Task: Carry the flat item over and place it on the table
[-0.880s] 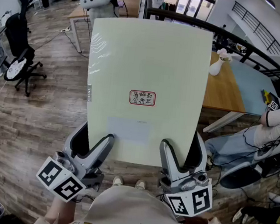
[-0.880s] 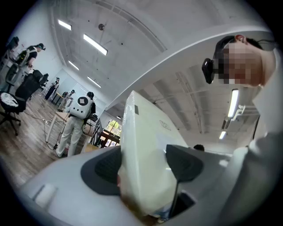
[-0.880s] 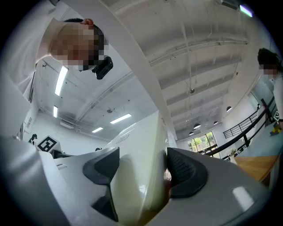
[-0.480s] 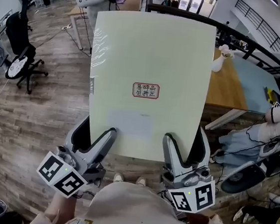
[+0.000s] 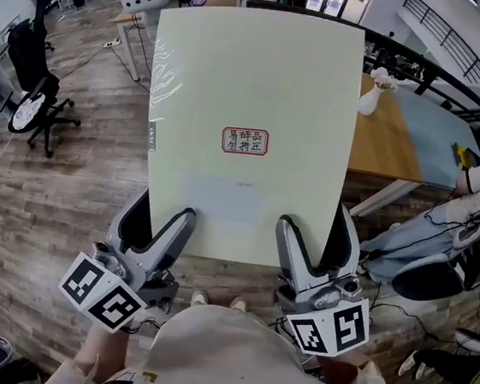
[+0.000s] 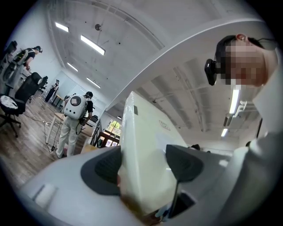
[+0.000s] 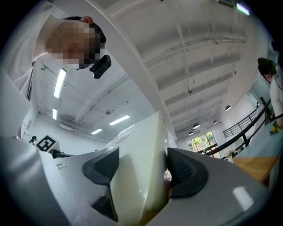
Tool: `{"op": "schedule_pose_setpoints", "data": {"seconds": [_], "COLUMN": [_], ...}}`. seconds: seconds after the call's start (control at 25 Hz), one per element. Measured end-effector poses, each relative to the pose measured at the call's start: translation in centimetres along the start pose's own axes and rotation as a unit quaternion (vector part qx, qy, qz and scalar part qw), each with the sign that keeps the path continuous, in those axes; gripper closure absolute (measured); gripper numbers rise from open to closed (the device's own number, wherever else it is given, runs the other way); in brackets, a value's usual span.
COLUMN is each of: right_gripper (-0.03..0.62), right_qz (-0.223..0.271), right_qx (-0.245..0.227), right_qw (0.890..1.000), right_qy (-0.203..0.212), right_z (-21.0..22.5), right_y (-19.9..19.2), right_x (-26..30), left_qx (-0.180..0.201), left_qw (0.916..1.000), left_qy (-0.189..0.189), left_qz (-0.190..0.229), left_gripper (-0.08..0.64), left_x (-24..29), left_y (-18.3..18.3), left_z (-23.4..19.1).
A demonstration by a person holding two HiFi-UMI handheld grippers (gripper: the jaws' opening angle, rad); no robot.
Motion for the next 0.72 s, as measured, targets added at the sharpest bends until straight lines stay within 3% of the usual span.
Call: {"op": "schedule_pose_setpoints", "data": {"seconds": [0.28, 0.72], "right_gripper": [0.264, 0.264], "right_qz": [-0.001, -0.005], "right_qx": [0.010, 0.023], "right_qw": [1.000, 1.000], "right_qy": [0.003, 0.019], "right_z": [5.4, 13.8], "right_y": [0.3, 1.2], "right_x": [-2.9, -2.8], "left_qx": [0.006, 0.014], "left_qw": [0.9999, 0.9992], "left_qy": [0.008, 0.039], "left_qz": [-0.003, -0.001], "left_gripper": [0.244, 0.245], "left_x": [3.4, 10.0], "left_y": [-2.3, -3.5], "left_z": [4.5, 8.9]}}
Point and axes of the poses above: the fingertips, and each gripper's own axes: x forward along the fingers, z to its right, y out of its top, the point moved 10 cm from there along -x, backward along the fingers, and after that the axes turned 8 degrees about -z, right-handed, at the moved point
